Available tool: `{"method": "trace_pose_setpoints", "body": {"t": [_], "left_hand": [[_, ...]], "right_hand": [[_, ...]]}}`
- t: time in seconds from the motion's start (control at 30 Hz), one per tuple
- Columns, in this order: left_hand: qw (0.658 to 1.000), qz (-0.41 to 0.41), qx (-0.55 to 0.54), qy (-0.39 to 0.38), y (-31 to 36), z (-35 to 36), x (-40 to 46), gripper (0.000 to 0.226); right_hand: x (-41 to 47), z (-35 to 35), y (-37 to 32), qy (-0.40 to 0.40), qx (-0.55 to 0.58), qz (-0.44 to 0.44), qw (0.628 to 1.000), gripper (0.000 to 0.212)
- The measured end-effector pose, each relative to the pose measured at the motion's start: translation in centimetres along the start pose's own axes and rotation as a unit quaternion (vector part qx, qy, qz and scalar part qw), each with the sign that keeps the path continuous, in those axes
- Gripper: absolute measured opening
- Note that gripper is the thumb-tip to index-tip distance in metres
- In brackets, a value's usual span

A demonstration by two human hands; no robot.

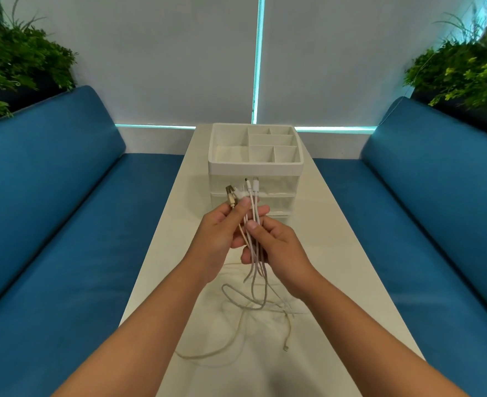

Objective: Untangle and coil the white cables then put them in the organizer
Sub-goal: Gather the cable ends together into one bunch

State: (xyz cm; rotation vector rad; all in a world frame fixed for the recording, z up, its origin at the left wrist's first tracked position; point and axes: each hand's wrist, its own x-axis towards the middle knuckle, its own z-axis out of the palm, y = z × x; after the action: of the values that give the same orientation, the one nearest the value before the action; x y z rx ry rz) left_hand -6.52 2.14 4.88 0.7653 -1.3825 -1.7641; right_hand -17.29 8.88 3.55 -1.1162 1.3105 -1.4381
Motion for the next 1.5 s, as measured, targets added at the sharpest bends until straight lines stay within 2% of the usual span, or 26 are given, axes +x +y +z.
{"method": "trace_pose_setpoints", "body": {"t": [0.13, 0.2, 0.4, 0.53, 0.93, 1.1, 1.23, 1.5], "left_hand": [[0.998, -0.029, 0.055, -0.029, 0.4, -0.1, 0.7, 0.036], [0.997, -0.038, 0.044, -0.046, 0.8, 0.0, 0.9, 0.036], [0.992, -0.049, 0.056, -0.099, 0.8, -0.1, 1.0, 0.034], [0.992, -0.058, 0.045, -0.100, 0.6, -0.5, 1.2, 0.034], [0.996, -0.025, 0.004, -0.085, 0.8, -1.1, 1.5, 0.031], [0.996, 0.004, -0.012, -0.087, 0.7, -0.7, 1.2, 0.030], [0.997, 0.012, -0.025, -0.066, 0.0, -0.3, 1.1, 0.032], [0.999, 0.006, -0.013, -0.034, -0.3, -0.3, 1.3, 0.034]], "right_hand": [[0.6, -0.7, -0.7, -0.048, 0.055, 0.043, 0.996, 0.025], [0.9, -1.0, -1.3, -0.072, 0.064, 0.063, 0.993, 0.022], [1.4, -2.0, -2.1, -0.082, 0.035, 0.065, 0.994, 0.023], [1.4, -2.2, -2.1, -0.085, 0.001, 0.062, 0.995, 0.021], [2.1, -2.5, -2.8, -0.018, -0.017, 0.048, 0.999, 0.023], [1.7, -1.6, -2.2, 0.005, -0.030, -0.024, 0.999, 0.022], [1.5, -1.1, -0.9, 0.036, -0.087, -0.076, 0.993, 0.017], [1.7, -1.1, -0.8, 0.056, -0.051, -0.042, 0.996, 0.016]]}}
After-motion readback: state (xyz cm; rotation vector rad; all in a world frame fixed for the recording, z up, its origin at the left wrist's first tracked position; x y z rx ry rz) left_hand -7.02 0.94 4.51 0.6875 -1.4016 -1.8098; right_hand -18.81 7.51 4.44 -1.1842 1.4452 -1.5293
